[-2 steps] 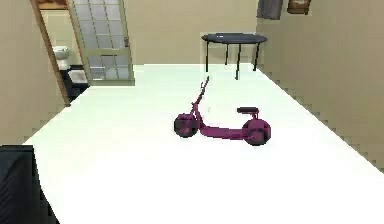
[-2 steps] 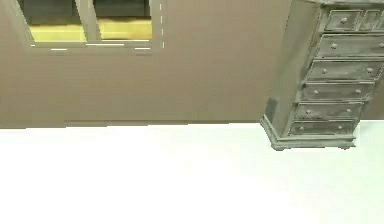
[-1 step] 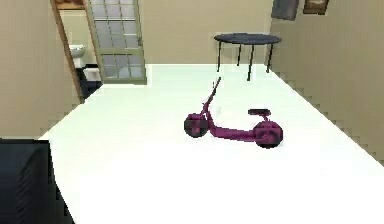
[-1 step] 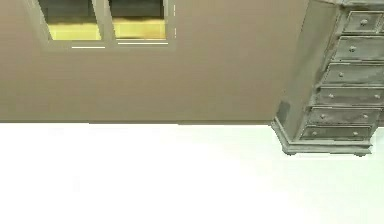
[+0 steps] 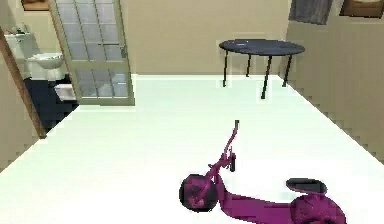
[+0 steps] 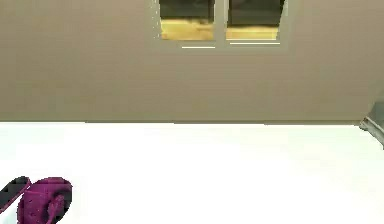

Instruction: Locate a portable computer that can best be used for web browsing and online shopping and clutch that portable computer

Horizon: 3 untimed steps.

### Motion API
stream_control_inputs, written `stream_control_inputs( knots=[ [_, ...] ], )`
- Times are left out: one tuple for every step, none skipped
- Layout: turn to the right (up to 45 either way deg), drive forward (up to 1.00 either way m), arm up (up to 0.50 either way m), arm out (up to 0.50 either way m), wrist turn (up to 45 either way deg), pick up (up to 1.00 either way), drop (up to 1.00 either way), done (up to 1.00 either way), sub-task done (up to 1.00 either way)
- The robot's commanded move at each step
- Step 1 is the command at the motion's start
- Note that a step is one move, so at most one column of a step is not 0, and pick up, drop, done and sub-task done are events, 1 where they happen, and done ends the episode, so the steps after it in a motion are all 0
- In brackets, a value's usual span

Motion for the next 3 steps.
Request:
stream_control_inputs(
  knots=[
    [-30.0, 0.0, 0.0, 0.0, 0.0, 0.0, 0.0, 0.0, 0.0],
    [-3.0, 0.0, 0.0, 0.0, 0.0, 0.0, 0.0, 0.0, 0.0],
    [0.0, 1.0, 0.0, 0.0, 0.0, 0.0, 0.0, 0.0, 0.0]
  ],
)
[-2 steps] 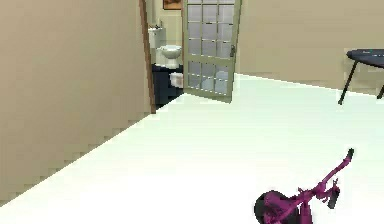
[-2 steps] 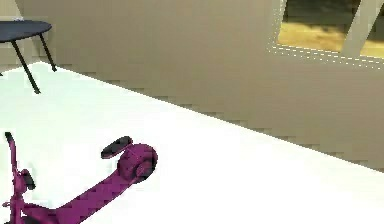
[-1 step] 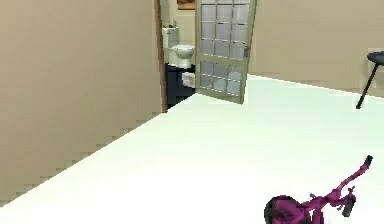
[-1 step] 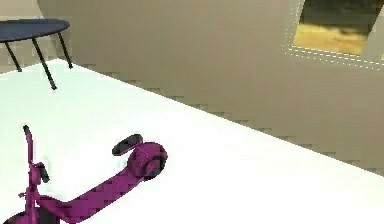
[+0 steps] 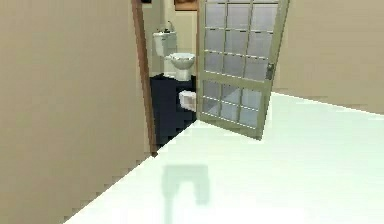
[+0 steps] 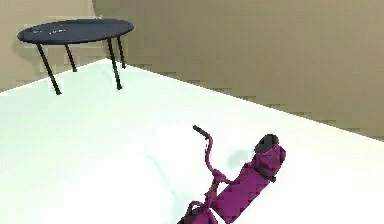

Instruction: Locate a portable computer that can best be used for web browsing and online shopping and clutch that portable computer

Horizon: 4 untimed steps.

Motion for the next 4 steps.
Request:
stream_control_inputs(
  knots=[
    [9.0, 0.0, 0.0, 0.0, 0.0, 0.0, 0.0, 0.0, 0.0],
    [0.0, 1.0, 0.0, 0.0, 0.0, 0.0, 0.0, 0.0, 0.0],
    [0.0, 0.5, 0.0, 0.0, 0.0, 0.0, 0.0, 0.0, 0.0],
    [-33.0, 0.0, 0.0, 0.0, 0.0, 0.0, 0.0, 0.0, 0.0]
  ],
)
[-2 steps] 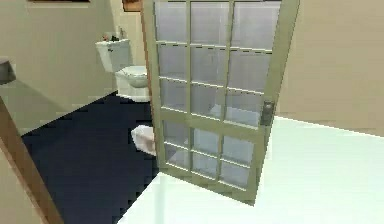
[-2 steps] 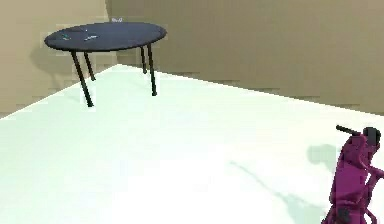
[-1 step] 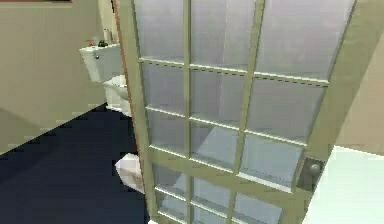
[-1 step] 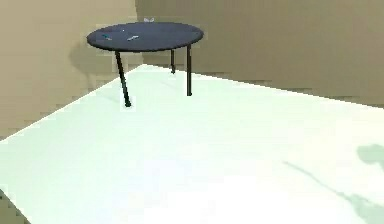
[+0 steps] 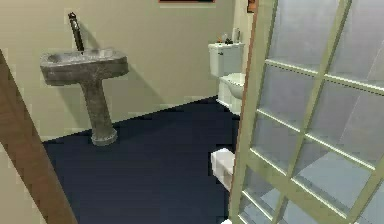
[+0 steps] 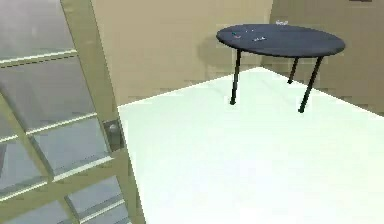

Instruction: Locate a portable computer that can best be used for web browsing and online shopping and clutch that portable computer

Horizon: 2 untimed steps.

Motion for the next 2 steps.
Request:
stream_control_inputs(
  knots=[
    [0.0, 0.65, 0.0, 0.0, 0.0, 0.0, 0.0, 0.0, 0.0],
    [-33.0, 0.0, 0.0, 0.0, 0.0, 0.0, 0.0, 0.0, 0.0]
  ],
)
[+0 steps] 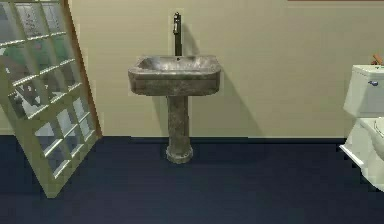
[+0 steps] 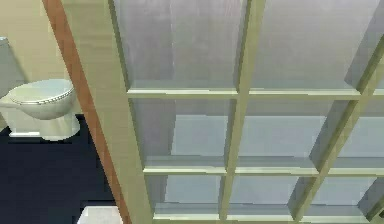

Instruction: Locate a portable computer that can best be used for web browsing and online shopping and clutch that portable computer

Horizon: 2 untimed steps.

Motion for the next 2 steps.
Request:
stream_control_inputs(
  knots=[
    [0.0, 0.3, 0.0, 0.0, 0.0, 0.0, 0.0, 0.0, 0.0],
    [-30.0, 0.0, 0.0, 0.0, 0.0, 0.0, 0.0, 0.0, 0.0]
  ],
)
